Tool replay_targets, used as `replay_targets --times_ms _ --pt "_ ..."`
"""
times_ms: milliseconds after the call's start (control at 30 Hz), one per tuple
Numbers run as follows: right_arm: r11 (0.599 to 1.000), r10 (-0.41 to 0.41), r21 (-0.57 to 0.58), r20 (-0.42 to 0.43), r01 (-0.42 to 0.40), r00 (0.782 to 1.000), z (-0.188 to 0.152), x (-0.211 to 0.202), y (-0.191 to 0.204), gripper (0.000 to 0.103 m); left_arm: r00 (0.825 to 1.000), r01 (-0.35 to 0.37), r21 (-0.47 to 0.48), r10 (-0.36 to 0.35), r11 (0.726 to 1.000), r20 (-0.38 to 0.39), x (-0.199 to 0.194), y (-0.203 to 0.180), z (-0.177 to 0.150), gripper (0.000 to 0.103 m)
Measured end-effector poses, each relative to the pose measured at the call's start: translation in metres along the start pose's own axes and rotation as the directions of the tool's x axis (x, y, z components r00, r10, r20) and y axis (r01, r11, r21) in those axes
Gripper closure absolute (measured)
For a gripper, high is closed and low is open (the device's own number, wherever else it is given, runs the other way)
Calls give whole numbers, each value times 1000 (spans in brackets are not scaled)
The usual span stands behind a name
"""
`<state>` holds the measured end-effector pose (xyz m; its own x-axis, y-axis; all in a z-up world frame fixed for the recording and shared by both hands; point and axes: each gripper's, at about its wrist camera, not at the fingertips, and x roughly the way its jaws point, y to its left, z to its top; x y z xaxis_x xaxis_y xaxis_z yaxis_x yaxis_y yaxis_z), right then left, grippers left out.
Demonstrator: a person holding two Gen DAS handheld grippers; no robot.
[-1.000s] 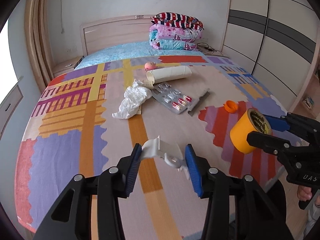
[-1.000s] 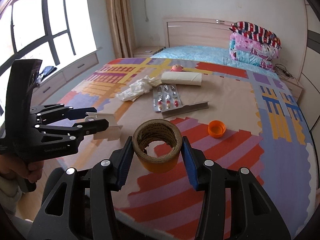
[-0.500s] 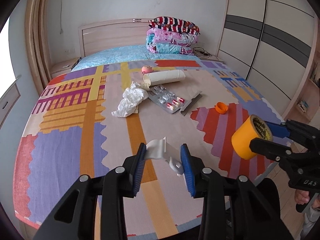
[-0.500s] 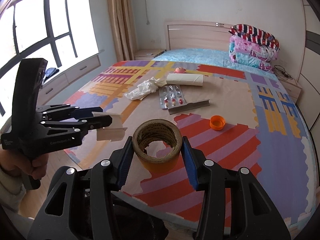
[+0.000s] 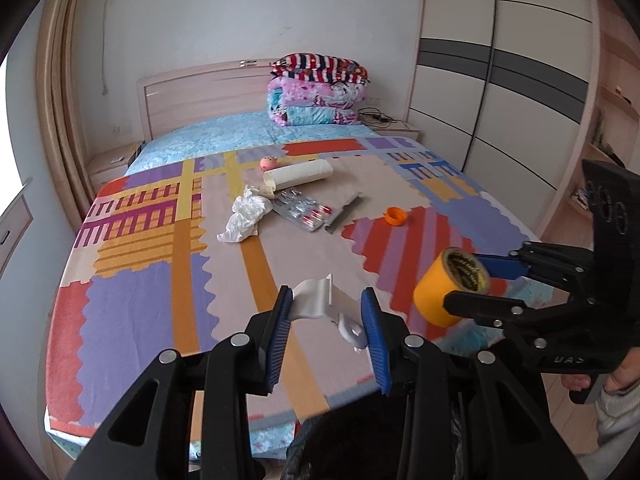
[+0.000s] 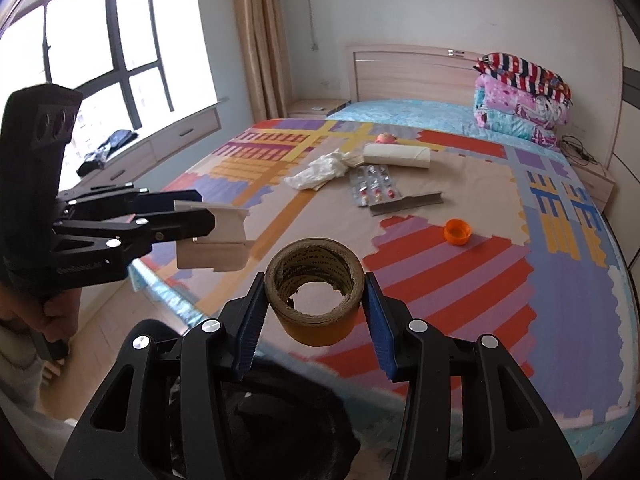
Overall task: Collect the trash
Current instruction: 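Lift the tape roll with the right tool while the left tool lifts the white clip, then lower both tools into the black trash bag and open them, dropping both items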
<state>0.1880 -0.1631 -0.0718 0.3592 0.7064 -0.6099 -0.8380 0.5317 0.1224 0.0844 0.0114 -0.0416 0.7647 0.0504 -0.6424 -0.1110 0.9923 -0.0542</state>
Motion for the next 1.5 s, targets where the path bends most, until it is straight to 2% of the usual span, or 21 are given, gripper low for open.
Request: replay_targets --times_ms 167,333,600,800,1100,1200,1267,1333,1367,1500 --pt "1000 25 -9 -21 -26 999 -16 -8 13 56 998 56 -10 -56 998 -12 -20 -4 -18 69" --pt "998 53 -13 -59 -54 997 -36 -9 23 56 995 89 31 -87 996 -52 -33 -20 -45 69" --pt "995 96 12 -169 -95 981 -78 11 31 56 977 129 54 -118 990 -178 -17 -34 -91 69" --pt "994 114 29 -290 -110 950 -120 47 33 56 947 130 45 -111 990 -303 24 -36 -130 69" --pt "991 131 80 -411 -108 902 -162 91 28 56 883 115 24 -91 993 -461 88 -31 -183 69" --pt "992 123 69 -437 -103 891 -167 96 31 56 865 109 16 -87 994 -494 101 -30 -194 69" --pt "995 95 23 -440 -94 893 -169 97 35 56 853 106 16 -83 994 -515 110 -31 -201 69" --pt "996 57 -36 -446 -82 893 -170 100 42 56 844 109 9 -87 994 -529 116 -31 -206 69" --pt "995 53 -47 -453 -83 890 -171 102 43 56 850 105 23 -78 994 -521 115 -34 -205 69" --pt "994 24 -83 -451 -69 892 -173 101 44 56 850 102 23 -75 995 -521 117 -32 -206 69"
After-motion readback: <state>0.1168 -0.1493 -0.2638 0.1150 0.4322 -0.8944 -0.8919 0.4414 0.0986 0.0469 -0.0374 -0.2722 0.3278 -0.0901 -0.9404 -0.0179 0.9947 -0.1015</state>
